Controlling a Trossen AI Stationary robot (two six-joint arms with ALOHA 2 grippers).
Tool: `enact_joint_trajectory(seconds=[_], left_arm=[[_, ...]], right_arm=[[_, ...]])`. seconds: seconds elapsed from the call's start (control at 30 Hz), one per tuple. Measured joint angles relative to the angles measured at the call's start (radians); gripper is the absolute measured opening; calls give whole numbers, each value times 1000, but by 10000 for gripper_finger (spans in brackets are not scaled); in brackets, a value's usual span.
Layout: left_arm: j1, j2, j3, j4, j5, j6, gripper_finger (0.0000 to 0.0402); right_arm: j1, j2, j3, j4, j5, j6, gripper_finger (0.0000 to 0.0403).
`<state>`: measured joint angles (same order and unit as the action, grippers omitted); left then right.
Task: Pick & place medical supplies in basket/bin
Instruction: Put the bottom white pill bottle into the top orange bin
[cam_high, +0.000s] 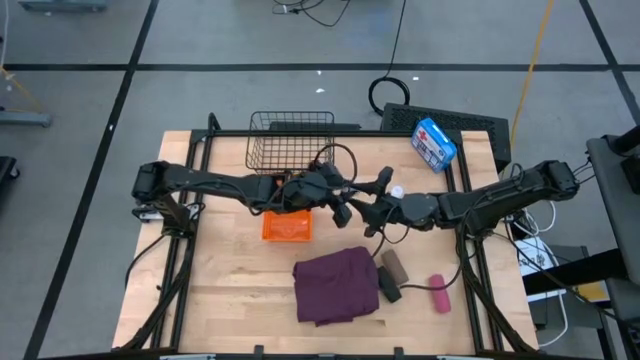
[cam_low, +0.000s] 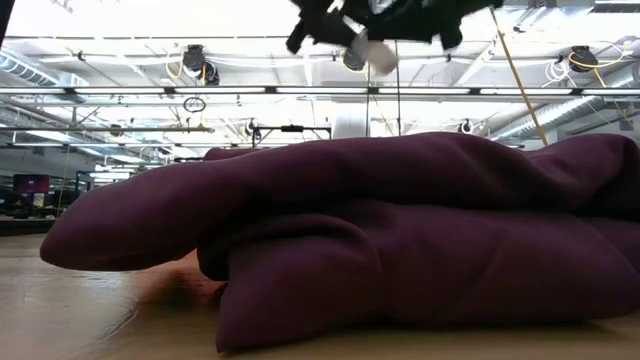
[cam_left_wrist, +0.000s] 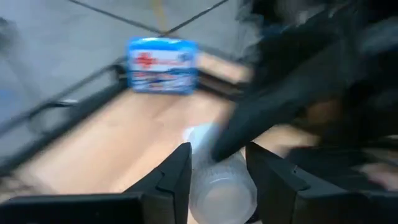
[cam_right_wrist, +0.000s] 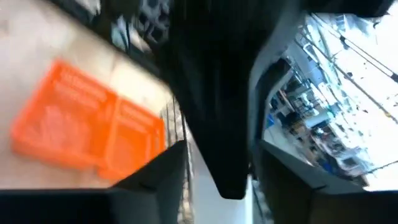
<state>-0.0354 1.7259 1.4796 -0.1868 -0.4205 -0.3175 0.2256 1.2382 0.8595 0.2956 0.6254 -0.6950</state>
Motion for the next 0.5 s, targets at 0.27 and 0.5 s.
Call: enact_joint_trajectory(seconds=[0.27, 0.5], left_arm=[[16, -123, 2, -149, -48, 31, 133], [30, -228, 1, -563, -36, -104, 132]], right_arm=[[9, -15, 1, 1, 47, 117, 302], [47, -42, 1, -13, 48, 223, 315]])
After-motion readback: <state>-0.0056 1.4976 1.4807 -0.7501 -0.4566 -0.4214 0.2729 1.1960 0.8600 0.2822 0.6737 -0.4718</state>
